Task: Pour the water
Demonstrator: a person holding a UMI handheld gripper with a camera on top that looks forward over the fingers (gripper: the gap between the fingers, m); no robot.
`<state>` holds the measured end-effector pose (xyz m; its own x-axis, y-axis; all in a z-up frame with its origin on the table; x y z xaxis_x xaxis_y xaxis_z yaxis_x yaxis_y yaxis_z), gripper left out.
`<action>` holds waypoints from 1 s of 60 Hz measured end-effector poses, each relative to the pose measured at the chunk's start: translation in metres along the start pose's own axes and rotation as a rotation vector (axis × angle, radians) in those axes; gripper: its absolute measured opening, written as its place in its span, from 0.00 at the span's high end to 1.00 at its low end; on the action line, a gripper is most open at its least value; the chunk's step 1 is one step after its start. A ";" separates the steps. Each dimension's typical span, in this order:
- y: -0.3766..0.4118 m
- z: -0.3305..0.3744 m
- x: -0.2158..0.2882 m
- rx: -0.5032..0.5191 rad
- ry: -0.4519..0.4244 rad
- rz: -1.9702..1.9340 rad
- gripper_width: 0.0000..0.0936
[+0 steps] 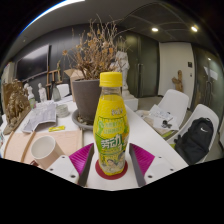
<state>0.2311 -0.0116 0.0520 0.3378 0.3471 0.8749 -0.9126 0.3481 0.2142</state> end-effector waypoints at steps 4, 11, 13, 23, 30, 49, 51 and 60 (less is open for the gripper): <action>0.005 0.012 0.003 0.001 0.018 -0.005 0.09; 0.015 0.052 0.014 -0.012 0.029 0.017 0.07; 0.020 0.068 0.016 -0.016 0.039 0.019 0.08; 0.050 0.166 0.018 -0.013 0.090 0.006 0.08; 0.065 0.242 0.009 -0.029 0.120 0.038 0.08; 0.094 0.397 -0.022 -0.035 0.151 0.131 0.08; 0.096 0.403 -0.024 -0.029 0.147 0.135 0.08; 0.103 0.430 -0.028 -0.028 0.141 0.123 0.08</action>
Point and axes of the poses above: the point between the fingertips, and its own axes, seen from behind it with the camera up: y to the left, x up, z backward, against the way the camera looks, the point moved 1 cm from there along z, backward, against the way the camera looks, and after that the axes turned 13 degrees about -z, right-handed, at the moved point
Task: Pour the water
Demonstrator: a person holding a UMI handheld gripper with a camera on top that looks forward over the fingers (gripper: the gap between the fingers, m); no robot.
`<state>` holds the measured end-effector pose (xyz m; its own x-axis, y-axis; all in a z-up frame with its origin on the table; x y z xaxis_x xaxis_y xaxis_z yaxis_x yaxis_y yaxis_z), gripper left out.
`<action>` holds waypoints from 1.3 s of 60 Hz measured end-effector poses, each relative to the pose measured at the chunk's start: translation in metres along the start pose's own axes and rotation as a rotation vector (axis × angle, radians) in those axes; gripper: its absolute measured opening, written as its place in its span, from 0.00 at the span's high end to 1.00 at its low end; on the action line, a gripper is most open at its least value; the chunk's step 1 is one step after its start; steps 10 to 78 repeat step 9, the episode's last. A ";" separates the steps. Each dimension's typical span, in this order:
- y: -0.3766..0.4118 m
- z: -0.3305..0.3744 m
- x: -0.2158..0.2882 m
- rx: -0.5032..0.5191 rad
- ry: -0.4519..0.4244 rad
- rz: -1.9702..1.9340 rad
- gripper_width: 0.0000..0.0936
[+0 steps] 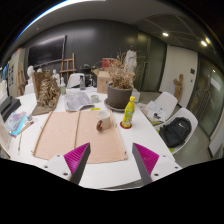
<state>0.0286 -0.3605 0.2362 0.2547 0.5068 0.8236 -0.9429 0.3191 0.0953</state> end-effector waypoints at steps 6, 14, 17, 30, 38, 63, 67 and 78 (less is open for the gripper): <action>-0.002 0.005 -0.004 -0.003 0.014 -0.016 0.08; -0.002 0.005 -0.008 -0.003 0.024 -0.014 0.08; -0.002 0.005 -0.008 -0.003 0.024 -0.014 0.08; -0.002 0.005 -0.008 -0.003 0.024 -0.014 0.08; -0.002 0.005 -0.008 -0.003 0.024 -0.014 0.08; -0.002 0.005 -0.008 -0.003 0.024 -0.014 0.08; -0.002 0.005 -0.008 -0.003 0.024 -0.014 0.08; -0.002 0.005 -0.008 -0.003 0.024 -0.014 0.08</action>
Point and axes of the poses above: the point between the fingertips, and its own axes, seen from behind it with the camera up: y to the left, x up, z backward, against the way the camera looks, the point moved 1 cm from there along z, backward, against the way the camera looks, and after that the axes turned 13 degrees about -z, right-handed, at the moved point
